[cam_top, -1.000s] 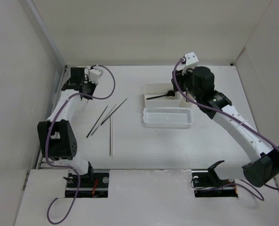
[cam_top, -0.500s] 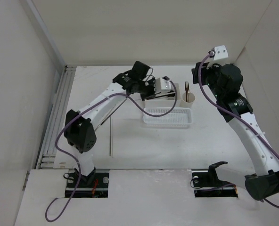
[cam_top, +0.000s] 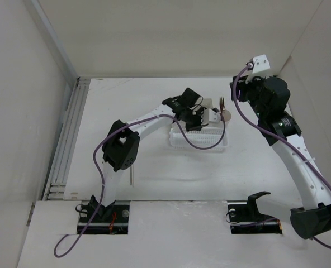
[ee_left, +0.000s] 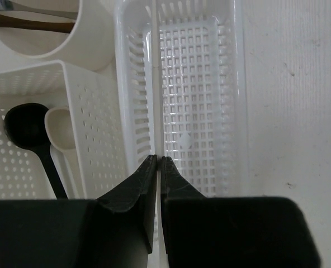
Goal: Sort the eating utensils into containers
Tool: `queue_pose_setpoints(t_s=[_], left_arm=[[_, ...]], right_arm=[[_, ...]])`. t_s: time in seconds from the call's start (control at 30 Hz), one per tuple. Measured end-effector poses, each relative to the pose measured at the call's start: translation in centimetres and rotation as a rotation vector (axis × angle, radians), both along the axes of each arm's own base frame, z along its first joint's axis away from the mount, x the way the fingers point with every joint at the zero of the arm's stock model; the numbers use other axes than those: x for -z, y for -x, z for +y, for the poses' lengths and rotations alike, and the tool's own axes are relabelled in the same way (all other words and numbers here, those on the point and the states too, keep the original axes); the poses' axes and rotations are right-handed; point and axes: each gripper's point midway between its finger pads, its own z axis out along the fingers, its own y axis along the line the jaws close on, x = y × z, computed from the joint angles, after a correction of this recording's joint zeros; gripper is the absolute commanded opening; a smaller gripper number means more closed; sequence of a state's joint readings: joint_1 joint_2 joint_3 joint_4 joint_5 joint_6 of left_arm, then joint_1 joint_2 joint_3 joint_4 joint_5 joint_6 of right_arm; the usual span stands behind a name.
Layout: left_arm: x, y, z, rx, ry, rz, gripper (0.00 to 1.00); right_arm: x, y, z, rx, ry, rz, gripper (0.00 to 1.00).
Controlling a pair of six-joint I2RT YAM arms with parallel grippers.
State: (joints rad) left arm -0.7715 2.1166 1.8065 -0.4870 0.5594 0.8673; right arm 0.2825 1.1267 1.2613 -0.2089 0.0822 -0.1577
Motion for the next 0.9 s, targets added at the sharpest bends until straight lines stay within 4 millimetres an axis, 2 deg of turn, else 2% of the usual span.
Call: queue_pose_setpoints(t_s=[0.03, 0.07, 0.1, 0.13, 0.17, 0.2, 0.33, 0.47, 0.53, 0.6, 0.67, 0.7, 0.77, 0.83, 0.87, 0.9], left_arm=[[-0.1, -0.1, -0.2, -0.005, 0.008, -0.003, 0.01], [-0.2, -0.3, -0.4, -0.009, 0.017, -0.007, 0.12], [-0.3, -0.4, -0.5, -0.013, 0.024, -0.010, 0.28], [-0.5, -0.5, -0.7, -0.017, 0.032, -0.011, 0.53], [-0.6, -0.6, -0.8, -0.021, 0.038, -0.012, 0.62], [-0.6, -0.6, -0.9, -0.026, 0.040, -0.009, 0.65], [-0.6, -0.8, -0.8, -0.045, 0.037, -0.009, 0.68], [-0.5, -1.1, -0.4, -0.090, 0.029, 0.011, 0.59], [-0.7, -1.6, 0.4, -0.153, 0.031, 0.052, 0.59], [-1.8, -2.5, 2.2, -0.249, 0.046, 0.113, 0.54], [-3.7, -4.5, 5.4, -0.381, 0.091, 0.166, 0.48], [-4.9, -5.7, 8.1, -0.470, 0.118, 0.186, 0.41], [-7.1, -8.2, 15.2, -0.668, 0.167, 0.198, 0.31], [-8.7, -10.2, 24.2, -0.899, 0.205, 0.138, 0.19], [-8.8, -10.2, 28.7, -1.010, 0.201, 0.111, 0.16], [-8.6, -9.5, 32.2, -1.092, 0.186, 0.082, 0.16]], right_arm=[[0.0, 0.0, 0.0, -0.002, 0.007, -0.001, 0.65], [0.0, 0.0, 0.0, -0.004, 0.012, -0.002, 0.65], [0.0, 0.0, 0.0, -0.005, 0.019, -0.004, 0.65], [0.0, 0.0, 0.0, -0.006, 0.025, -0.004, 0.65], [0.0, 0.0, 0.0, -0.007, 0.030, -0.005, 0.65], [0.1, -0.1, -0.1, -0.008, 0.035, -0.005, 0.65], [0.6, -0.4, 0.1, -0.015, 0.052, 0.007, 0.65], [1.3, -0.9, 0.6, -0.035, 0.059, 0.025, 0.65], [1.7, -1.1, 1.0, -0.053, 0.059, 0.035, 0.65], [2.0, -1.4, 1.6, -0.078, 0.051, 0.047, 0.65], [2.2, -1.6, 2.1, -0.097, 0.034, 0.056, 0.65], [2.2, -1.7, 2.3, -0.105, 0.028, 0.060, 0.65], [2.2, -1.6, 2.8, -0.114, 0.014, 0.062, 0.65], [2.1, -1.5, 3.7, -0.127, 0.008, 0.063, 0.65], [2.1, -1.3, 4.4, -0.141, 0.006, 0.064, 0.65], [2.2, -1.0, 5.3, -0.159, 0.006, 0.066, 0.65]])
